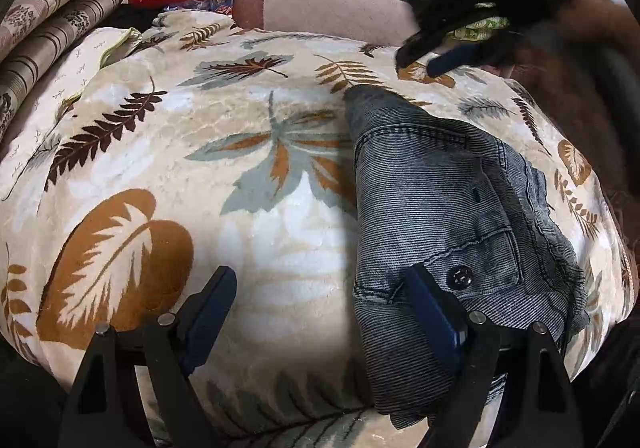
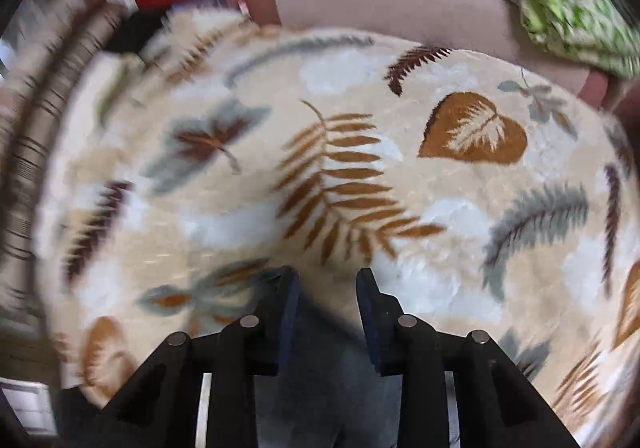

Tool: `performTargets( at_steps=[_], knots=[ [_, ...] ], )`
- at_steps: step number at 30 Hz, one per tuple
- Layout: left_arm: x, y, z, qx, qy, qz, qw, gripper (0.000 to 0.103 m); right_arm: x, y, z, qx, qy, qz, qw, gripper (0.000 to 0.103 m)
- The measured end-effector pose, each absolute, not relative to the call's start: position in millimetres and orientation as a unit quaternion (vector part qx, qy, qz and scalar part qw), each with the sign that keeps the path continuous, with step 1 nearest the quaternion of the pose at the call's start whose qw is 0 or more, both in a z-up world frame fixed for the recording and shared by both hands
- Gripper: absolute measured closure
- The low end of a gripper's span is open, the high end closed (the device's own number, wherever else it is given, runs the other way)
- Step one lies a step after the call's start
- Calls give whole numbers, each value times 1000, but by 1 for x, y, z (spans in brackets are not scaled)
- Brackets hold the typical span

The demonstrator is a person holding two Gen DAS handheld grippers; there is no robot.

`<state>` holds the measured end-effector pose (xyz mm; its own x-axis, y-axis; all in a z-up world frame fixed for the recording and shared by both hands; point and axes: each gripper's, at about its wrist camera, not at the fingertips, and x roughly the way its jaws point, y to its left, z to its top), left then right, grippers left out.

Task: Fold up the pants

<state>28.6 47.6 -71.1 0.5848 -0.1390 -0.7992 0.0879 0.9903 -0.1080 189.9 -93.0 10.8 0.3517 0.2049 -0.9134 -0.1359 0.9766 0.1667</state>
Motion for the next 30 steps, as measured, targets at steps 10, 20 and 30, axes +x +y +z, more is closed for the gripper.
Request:
performTargets(
  at_steps=[10,20,30],
  knots=[
    [27,52,-65,-50,455,-57,887,15,106,-135,-28,83,554,128,818,67],
    [18,40,-51,-13,456,-30,890,15,53,-167,-56,46,523,93,846,20],
    [11,27,-36,18,443,-6,896,15,-7,-162,-47,-2,498,89,863,14]
  ],
)
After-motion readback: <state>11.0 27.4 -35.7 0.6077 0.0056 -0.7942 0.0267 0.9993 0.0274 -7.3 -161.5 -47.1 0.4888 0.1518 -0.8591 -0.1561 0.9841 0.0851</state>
